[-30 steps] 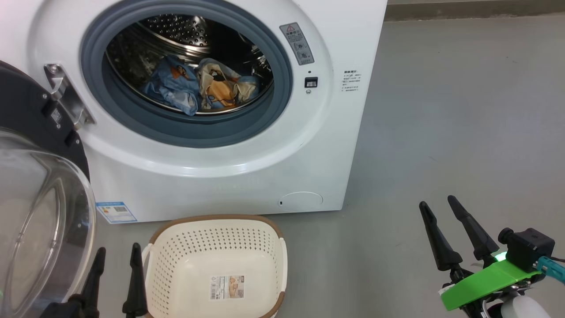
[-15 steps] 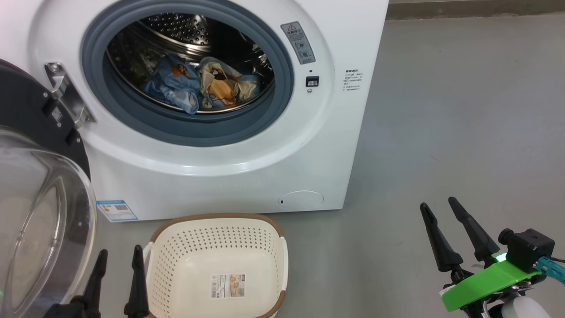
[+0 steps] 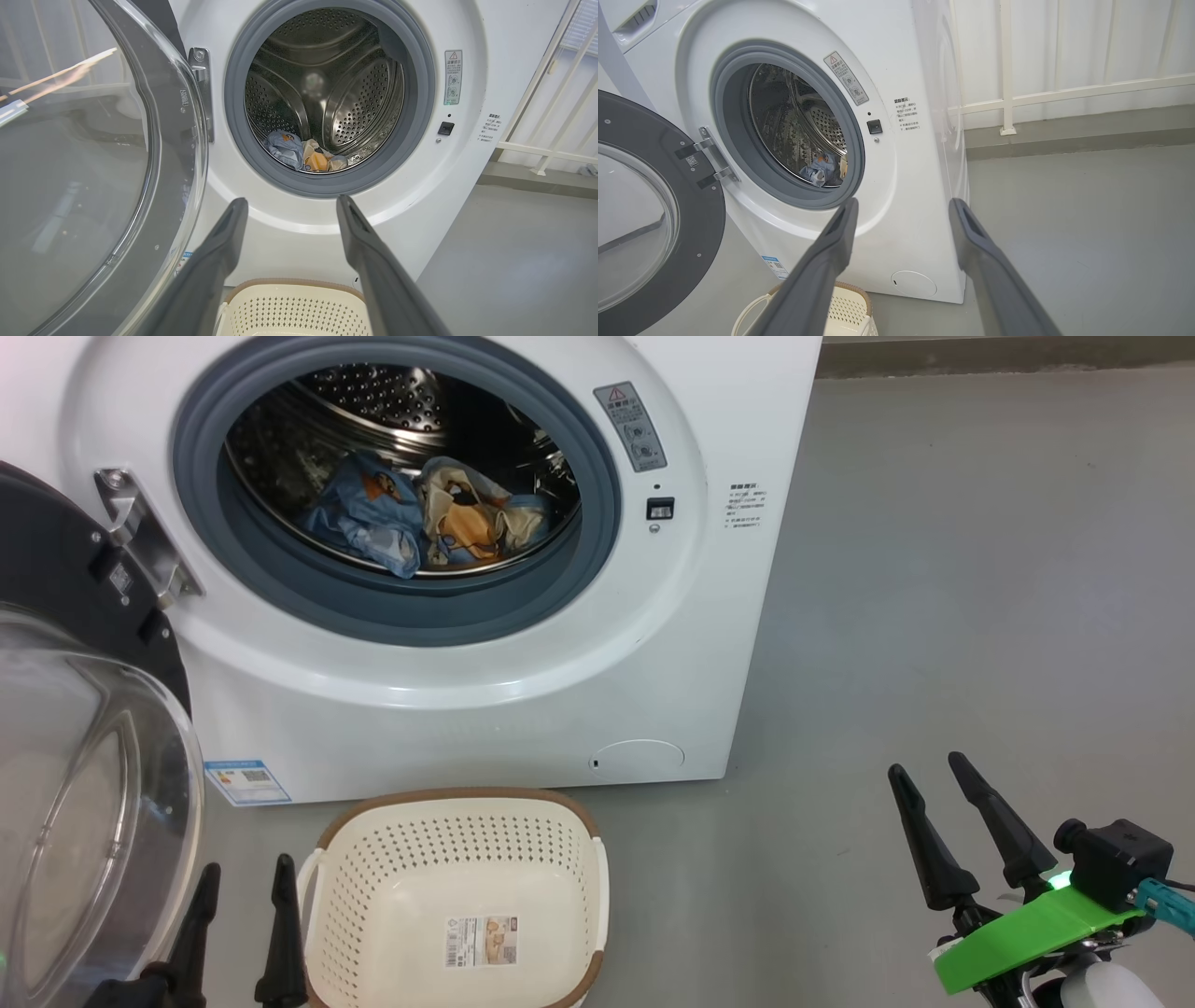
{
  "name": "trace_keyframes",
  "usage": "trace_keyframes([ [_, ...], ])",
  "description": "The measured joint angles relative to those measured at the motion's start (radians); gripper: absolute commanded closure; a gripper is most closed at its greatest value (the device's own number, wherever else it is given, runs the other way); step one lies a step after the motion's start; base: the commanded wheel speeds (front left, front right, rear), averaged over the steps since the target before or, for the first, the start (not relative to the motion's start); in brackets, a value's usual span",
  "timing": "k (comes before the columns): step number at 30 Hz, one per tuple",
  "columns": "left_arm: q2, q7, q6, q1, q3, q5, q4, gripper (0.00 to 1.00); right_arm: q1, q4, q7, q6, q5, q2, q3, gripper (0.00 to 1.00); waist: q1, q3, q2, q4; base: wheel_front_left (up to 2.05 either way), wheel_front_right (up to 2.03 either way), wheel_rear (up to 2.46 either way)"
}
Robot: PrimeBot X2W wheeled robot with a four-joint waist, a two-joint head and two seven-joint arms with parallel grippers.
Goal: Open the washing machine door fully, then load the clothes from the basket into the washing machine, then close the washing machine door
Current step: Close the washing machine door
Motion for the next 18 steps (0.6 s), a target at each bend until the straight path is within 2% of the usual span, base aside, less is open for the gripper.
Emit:
trace_keyframes([
  [13,-0.007,0.000,-0.010,0.000,0.014,0.002,-0.001,0.00,0.000,0.000,0.000,0.000,0.000,0.000,-0.002,0.00,0.0000,0.000,0.0000,0.000,-0.01,0.01,0.00],
  [18,-0.009,0.000,-0.010,-0.001,0.022,0.002,-0.005,0.00,0.000,-0.001,0.000,0.000,0.000,0.001,-0.007,0.00,0.0000,0.004,0.0000,0.002,-0.52,0.52,0.00],
])
